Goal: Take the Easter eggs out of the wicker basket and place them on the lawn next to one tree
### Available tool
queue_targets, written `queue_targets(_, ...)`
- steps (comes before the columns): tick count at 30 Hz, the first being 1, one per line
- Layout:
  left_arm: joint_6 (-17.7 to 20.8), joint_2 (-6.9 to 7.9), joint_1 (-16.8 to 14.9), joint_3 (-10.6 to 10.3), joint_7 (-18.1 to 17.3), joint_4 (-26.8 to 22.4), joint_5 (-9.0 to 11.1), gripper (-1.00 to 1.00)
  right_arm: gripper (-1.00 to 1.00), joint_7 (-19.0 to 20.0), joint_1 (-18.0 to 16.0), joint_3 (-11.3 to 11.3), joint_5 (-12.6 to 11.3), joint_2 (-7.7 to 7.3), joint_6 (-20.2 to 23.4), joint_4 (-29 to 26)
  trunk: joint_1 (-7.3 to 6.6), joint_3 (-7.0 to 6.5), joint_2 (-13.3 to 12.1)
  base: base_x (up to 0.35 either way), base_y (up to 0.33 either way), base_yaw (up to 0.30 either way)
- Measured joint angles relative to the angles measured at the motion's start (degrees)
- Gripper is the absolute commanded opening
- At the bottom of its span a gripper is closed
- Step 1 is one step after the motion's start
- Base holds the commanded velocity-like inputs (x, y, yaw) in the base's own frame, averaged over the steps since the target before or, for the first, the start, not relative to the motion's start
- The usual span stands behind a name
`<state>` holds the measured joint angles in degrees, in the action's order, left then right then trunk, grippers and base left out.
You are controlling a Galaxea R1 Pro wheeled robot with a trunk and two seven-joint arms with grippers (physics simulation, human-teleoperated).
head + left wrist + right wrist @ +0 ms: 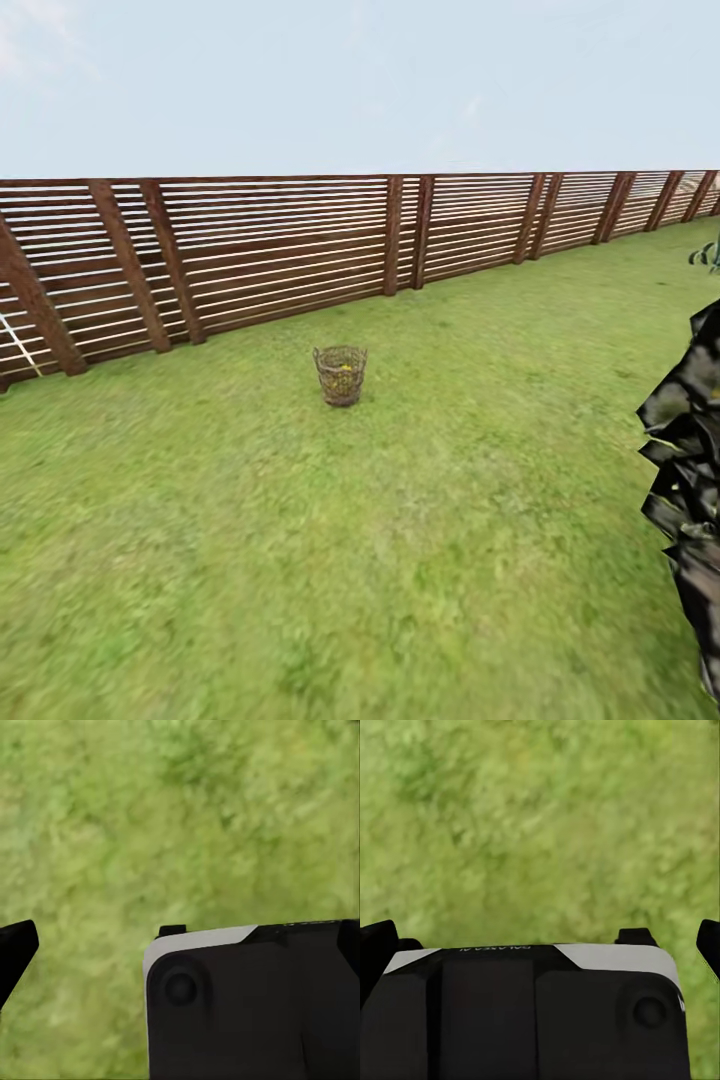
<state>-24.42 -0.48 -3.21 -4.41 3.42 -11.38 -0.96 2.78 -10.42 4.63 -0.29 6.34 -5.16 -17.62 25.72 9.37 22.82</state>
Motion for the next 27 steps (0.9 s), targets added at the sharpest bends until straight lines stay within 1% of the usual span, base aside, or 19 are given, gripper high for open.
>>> queue_targets(7, 0.05, 0.0, 0.0, 0.03, 0.0, 0.0, 0.0, 1.0, 1.0, 0.01, 0.0, -0.24, 0.12, -0.09, 0.0, -0.01, 0.0, 0.0, 0.0, 0.323, 0.0, 0.0)
queue_targets(20, -0.01, 0.03, 0.0, 0.02, -0.01, 0.09, 0.02, 1.0, 1.0, 0.0, 0.0, -0.24, 0.03, -1.35, 0.0, 0.0, 0.0, 0.0, 0.0, 0.336, 0.0, 0.0)
queue_targets(23, -0.08, 0.03, 0.0, 0.06, 0.0, 0.95, 0.09, 1.0, 1.0, 0.0, 0.0, -0.25, 0.04, -1.58, 0.0, 0.0, 0.0, 0.0, 0.0, 0.338, 0.0, 0.0)
queue_targets(27, -0.08, -0.02, 0.0, 0.12, -0.03, 3.31, 0.18, 1.0, 1.0, 0.03, 0.0, -0.25, 0.05, -1.83, 0.0, 0.07, 0.0, 0.0, 0.0, 0.338, 0.0, 0.0)
